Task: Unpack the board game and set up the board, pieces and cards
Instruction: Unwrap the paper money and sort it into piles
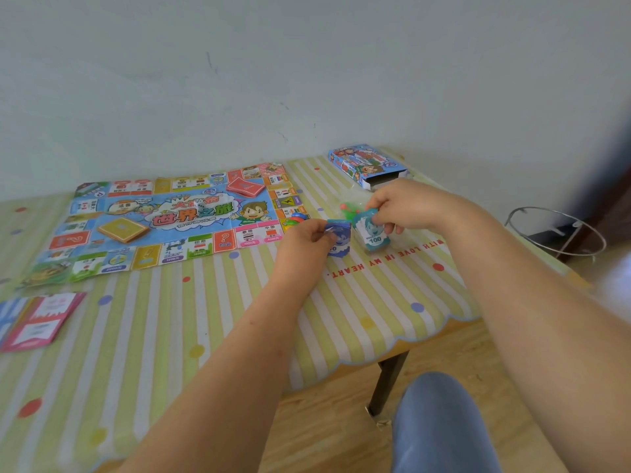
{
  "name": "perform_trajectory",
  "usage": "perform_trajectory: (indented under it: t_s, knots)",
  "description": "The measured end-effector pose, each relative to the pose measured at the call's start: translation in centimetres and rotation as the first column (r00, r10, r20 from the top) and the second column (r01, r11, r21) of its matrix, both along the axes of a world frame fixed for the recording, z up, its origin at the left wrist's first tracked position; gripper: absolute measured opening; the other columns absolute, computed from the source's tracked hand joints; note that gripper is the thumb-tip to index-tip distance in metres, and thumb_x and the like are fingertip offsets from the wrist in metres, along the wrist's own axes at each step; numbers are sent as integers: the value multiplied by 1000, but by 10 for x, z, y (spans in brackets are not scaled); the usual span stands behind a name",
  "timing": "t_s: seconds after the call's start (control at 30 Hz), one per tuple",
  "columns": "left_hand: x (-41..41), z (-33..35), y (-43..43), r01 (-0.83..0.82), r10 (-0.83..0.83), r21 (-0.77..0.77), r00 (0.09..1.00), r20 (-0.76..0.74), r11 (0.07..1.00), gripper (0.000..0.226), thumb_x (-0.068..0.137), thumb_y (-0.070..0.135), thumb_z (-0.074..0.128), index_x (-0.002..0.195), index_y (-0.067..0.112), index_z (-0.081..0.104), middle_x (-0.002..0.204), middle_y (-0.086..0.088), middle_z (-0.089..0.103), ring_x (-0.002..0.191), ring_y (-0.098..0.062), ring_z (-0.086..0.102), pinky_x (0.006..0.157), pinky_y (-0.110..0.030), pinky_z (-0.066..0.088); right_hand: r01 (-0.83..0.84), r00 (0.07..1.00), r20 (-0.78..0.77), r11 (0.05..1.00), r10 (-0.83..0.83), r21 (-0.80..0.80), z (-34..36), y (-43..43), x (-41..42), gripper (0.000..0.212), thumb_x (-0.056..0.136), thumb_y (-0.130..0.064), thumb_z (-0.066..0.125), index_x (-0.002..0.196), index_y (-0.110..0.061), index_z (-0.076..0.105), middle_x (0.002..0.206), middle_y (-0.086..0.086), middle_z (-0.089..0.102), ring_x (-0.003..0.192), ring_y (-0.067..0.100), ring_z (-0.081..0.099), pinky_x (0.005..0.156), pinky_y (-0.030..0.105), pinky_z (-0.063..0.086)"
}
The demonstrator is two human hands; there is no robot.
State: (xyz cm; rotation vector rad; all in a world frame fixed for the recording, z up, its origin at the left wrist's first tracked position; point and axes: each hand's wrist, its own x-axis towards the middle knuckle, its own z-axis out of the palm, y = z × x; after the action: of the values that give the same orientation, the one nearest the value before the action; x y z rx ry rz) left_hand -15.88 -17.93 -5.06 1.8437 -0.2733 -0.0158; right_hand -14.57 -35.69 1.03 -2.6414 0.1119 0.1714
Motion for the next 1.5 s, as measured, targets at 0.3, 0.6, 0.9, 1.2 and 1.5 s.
perform_trajectory:
  t_s: [0.3,0.6,0.9,1.2,1.5]
  knots:
    - [0,-1,1,5,-5,-5,1000,19,1000,17,93,8,54,90,20,65,76,10,67,67,-2,59,55,-7,42,-12,965,258,974,-48,224,8,12,-3,20,84,-2,62,95,-18,69,78,2,68,70,13,63,78,36,57]
    - [0,-3,-1,-42,43,-20,998,41,999,16,95,11,54,98,27,54,78,18,64,66,3,58,52,-8,42,-35,968,246,944,-50,329,3,20,-10,19,84,-6,66,98,-18,73,76,6,72,68,14,68,67,21,56]
    - [4,-7,-2,-82,72,97,992,105,992,24,94,10,52,114,16,63,99,6,70,92,-11,65,77,-27,50,-88,982,190,932,21,353,-6,23,-15,22,85,-3,67,102,-12,75,84,8,74,67,11,67,68,17,54]
    - [5,-9,-3,-103,80,156,986,147,982,19,95,11,50,108,14,64,95,1,69,86,-17,63,66,-21,44,-81,975,223,933,1,349,-5,22,-16,17,88,-1,62,98,-9,74,86,12,74,74,18,72,75,25,58]
    - [5,-9,-3,-117,95,151,985,145,982,22,95,11,51,114,16,60,93,8,60,84,-10,56,59,-4,38,-93,973,231,909,-4,407,-6,27,-16,12,87,-1,64,94,-6,72,84,12,73,69,16,72,66,22,58]
